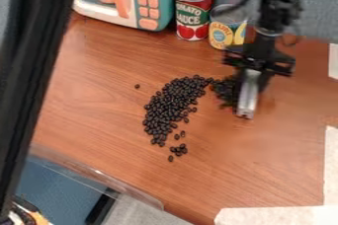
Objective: Sweep into pile
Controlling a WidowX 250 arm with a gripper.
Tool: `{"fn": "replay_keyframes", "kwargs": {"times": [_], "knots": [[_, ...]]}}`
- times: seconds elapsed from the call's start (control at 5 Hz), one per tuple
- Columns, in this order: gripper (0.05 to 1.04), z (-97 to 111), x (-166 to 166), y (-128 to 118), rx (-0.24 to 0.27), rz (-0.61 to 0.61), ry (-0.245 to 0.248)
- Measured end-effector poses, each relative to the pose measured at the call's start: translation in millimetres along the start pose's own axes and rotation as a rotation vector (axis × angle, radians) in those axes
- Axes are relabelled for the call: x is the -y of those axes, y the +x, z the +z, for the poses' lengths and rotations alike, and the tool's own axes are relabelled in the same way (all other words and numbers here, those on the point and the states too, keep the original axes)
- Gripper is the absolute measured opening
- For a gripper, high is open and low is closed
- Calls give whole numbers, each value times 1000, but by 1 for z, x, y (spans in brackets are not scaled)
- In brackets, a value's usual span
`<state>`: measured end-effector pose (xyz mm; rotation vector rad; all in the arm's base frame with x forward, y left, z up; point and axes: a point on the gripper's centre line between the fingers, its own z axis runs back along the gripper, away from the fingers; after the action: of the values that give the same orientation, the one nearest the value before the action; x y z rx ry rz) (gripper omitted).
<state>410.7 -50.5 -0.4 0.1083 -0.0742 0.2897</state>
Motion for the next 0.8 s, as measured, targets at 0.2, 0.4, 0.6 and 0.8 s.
{"fn": "replay_keyframes", "kwargs": {"times": [0.2, 0.4, 0.6, 0.8], "knots": [[381, 1, -19, -4, 10, 105, 19], [381, 2, -31, -12, 5, 180, 26], [381, 1, -42, -22, -4, 225, 35], [381, 5, -50, -32, -3, 260, 52]]}}
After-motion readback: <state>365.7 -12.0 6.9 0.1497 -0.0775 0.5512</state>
